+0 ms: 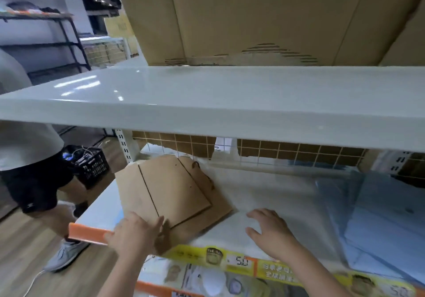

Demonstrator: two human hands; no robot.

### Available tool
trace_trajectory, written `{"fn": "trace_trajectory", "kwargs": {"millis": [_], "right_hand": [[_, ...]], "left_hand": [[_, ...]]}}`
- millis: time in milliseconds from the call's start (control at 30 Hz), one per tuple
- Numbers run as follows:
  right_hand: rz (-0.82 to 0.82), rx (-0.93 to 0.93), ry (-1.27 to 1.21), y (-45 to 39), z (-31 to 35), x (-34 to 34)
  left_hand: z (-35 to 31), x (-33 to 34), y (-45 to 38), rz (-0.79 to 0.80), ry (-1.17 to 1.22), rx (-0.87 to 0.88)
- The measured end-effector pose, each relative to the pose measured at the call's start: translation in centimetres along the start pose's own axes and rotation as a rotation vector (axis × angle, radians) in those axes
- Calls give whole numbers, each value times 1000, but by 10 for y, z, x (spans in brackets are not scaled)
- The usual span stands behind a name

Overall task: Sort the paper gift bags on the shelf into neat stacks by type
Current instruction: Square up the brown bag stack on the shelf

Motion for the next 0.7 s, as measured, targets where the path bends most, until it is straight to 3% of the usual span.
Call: {"fn": "trace_trajectory", "kwargs": {"millis": [233,600,700], "right_hand": [[11,175,-45,-4,44,32],[-38,469,52,-40,102,53],[-60,520,-63,-48,106,52]], "left_hand": [[18,5,-50,110,282,-94],[68,-16,-88,122,577,-7],[72,-15,-83,132,612,13]]}}
Point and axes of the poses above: each hand's wrist, its own y-axis away from the middle knuckle, its own x-axis out of the palm, z = x × y, the point moved 3 cm from there along -y, towards the middle knuckle, and after that the axes turned 10 degrees about x, right-handed, at the moved point
